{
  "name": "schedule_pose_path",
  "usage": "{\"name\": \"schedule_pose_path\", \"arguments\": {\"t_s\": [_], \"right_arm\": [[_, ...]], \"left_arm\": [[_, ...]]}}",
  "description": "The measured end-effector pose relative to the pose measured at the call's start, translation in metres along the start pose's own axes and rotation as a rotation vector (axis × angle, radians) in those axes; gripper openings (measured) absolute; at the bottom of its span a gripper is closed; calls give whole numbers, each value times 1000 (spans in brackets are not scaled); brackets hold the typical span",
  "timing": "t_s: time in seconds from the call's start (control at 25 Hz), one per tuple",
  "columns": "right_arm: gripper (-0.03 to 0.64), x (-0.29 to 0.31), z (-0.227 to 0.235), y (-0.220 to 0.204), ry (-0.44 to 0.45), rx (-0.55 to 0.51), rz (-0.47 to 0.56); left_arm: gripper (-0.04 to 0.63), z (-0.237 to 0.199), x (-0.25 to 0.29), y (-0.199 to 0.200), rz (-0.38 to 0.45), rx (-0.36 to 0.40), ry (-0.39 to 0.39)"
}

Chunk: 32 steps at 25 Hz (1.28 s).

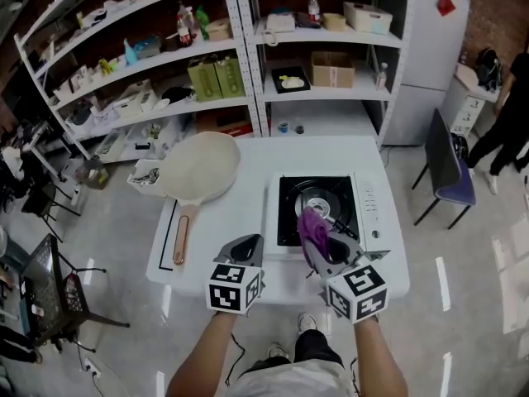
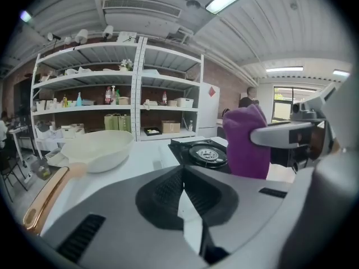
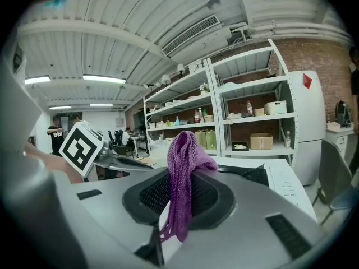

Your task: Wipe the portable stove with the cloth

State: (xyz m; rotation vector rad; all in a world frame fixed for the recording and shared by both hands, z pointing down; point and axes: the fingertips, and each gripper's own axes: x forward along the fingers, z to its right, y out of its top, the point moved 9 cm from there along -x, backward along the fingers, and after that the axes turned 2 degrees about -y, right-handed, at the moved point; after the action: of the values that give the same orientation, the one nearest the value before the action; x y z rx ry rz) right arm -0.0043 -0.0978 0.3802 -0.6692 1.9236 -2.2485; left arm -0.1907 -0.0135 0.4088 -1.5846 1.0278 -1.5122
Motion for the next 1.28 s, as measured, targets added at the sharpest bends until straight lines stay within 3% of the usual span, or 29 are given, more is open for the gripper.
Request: {"name": "schedule_pose_path", "arguments": {"t_s": [0.36, 0.56, 0.8, 1.28], "right_arm": [[63, 21, -69, -49, 113, 9, -31], [63, 42, -85, -73, 133, 7, -61], [63, 57, -83, -102, 77, 31, -95], [63, 28, -50, -111, -56, 71, -78]], "left_arm": [[5, -7, -27, -30, -31, 9, -26], [5, -5, -32, -39, -50, 18, -47], [5, -5, -35, -52, -70, 42, -61], [6, 18, -18, -51, -80, 67, -135]]}}
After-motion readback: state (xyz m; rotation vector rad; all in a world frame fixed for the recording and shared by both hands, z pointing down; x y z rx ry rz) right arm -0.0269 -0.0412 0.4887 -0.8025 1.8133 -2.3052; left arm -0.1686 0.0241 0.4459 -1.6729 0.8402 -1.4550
